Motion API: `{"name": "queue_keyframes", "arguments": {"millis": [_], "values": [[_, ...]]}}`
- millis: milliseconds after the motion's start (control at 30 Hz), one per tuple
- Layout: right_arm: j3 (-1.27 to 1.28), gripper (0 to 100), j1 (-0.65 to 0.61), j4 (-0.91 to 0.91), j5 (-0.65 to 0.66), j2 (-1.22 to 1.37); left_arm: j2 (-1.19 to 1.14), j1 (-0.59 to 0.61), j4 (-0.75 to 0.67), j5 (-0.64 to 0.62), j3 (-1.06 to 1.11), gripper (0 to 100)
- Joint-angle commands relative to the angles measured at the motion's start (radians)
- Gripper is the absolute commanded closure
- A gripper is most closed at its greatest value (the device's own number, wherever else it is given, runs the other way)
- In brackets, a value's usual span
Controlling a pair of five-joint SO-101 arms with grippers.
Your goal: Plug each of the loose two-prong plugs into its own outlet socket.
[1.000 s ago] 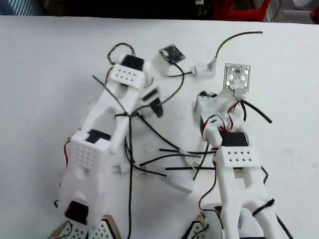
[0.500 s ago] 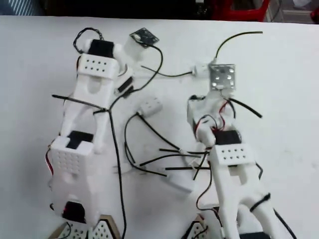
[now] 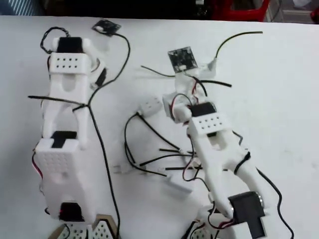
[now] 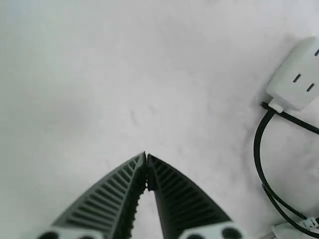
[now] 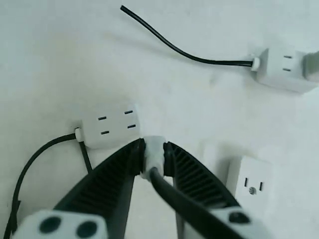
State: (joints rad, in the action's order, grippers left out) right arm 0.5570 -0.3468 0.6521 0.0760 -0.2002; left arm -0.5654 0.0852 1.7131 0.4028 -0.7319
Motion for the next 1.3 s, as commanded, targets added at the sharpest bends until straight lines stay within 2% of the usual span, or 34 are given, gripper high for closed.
{"name": "queue_keyframes", "arguments": {"millis": [0, 133, 267, 533, 633, 733, 967, 1100, 1267], "values": [[-0.112, 98.1, -0.044, 0.042, 0.034, 0.013, 0.194, 0.012, 0.0, -0.021, -0.034, 98], [-0.215, 98.1, -0.079, 0.096, 0.057, 0.076, 0.326, 0.015, 0.0, -0.054, 0.058, 97], [-0.296, 98.1, -0.091, 0.101, 0.063, 0.156, 0.47, 0.016, -0.048, -0.054, 0.255, 97], [-0.381, 98.1, -0.099, 0.101, 0.066, 0.269, 0.888, 0.018, -0.42, -0.104, 0.876, 97], [-0.393, 98.1, -0.12, 0.101, 0.08, 0.297, 0.958, 0.031, -0.566, -0.107, 1.085, 97], [-0.394, 98.1, -0.136, 0.094, 0.147, 0.329, 0.967, 0.074, -0.704, -0.167, 1.232, 97], [-0.399, 98.1, -0.122, 0.07, 0.166, 0.386, 0.967, 0.119, -0.893, -0.252, 1.421, 97], [-0.399, 98.1, -0.096, 0.058, 0.219, 0.392, 0.967, 0.116, -0.93, -0.258, 1.462, 97], [-0.402, 98.1, -0.094, 0.058, 0.227, 0.394, 0.967, 0.114, -0.948, -0.258, 1.502, 97]]}}
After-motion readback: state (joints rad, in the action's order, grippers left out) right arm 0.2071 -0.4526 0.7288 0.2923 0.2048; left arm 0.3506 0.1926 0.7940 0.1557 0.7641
